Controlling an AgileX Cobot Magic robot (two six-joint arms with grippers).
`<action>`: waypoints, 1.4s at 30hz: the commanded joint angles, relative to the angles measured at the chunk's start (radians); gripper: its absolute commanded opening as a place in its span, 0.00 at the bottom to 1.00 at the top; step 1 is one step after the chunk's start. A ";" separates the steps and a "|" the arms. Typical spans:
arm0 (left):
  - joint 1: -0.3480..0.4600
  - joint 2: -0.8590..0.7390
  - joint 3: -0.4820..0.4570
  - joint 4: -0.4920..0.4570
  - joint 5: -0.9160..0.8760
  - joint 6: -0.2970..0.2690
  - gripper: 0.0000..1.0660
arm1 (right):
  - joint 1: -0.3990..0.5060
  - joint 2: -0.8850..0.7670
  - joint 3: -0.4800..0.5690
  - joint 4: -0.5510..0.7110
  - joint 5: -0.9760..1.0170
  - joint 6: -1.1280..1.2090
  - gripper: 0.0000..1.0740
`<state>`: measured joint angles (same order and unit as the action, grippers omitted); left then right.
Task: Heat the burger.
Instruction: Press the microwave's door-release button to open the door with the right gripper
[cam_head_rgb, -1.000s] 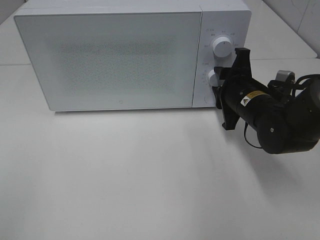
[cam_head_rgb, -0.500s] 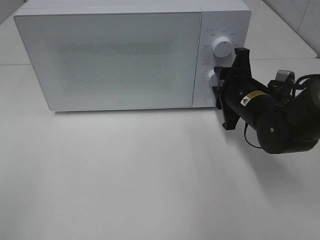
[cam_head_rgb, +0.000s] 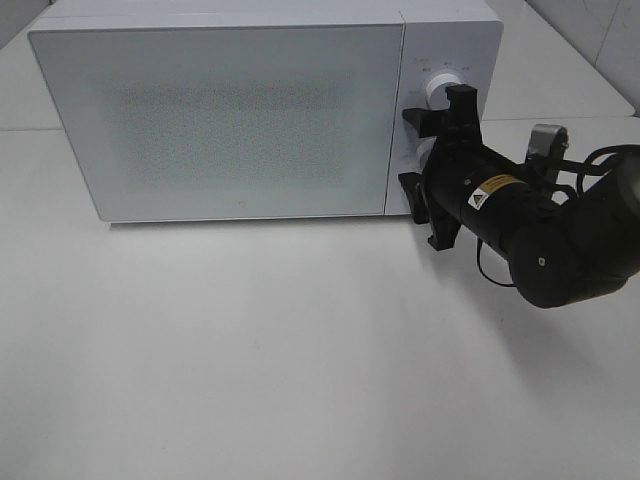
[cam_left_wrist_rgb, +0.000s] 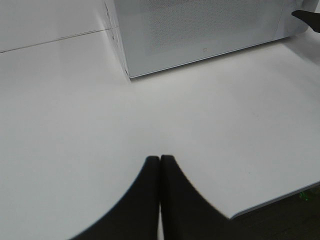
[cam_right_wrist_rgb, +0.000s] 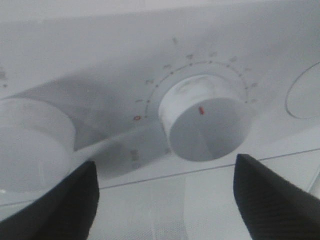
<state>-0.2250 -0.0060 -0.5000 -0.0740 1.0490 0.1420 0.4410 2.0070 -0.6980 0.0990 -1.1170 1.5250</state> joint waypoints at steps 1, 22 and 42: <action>0.003 -0.019 0.004 -0.010 -0.015 -0.002 0.00 | -0.001 -0.029 -0.017 -0.046 -0.028 -0.025 0.67; 0.003 -0.019 0.004 -0.010 -0.015 -0.002 0.00 | -0.001 -0.147 -0.017 -0.547 0.167 -0.704 0.61; 0.003 -0.019 0.004 -0.010 -0.015 -0.002 0.00 | -0.001 -0.453 -0.019 -0.745 1.000 -0.880 0.60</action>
<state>-0.2250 -0.0060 -0.5000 -0.0740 1.0490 0.1420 0.4400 1.5900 -0.7090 -0.6340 -0.2300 0.6620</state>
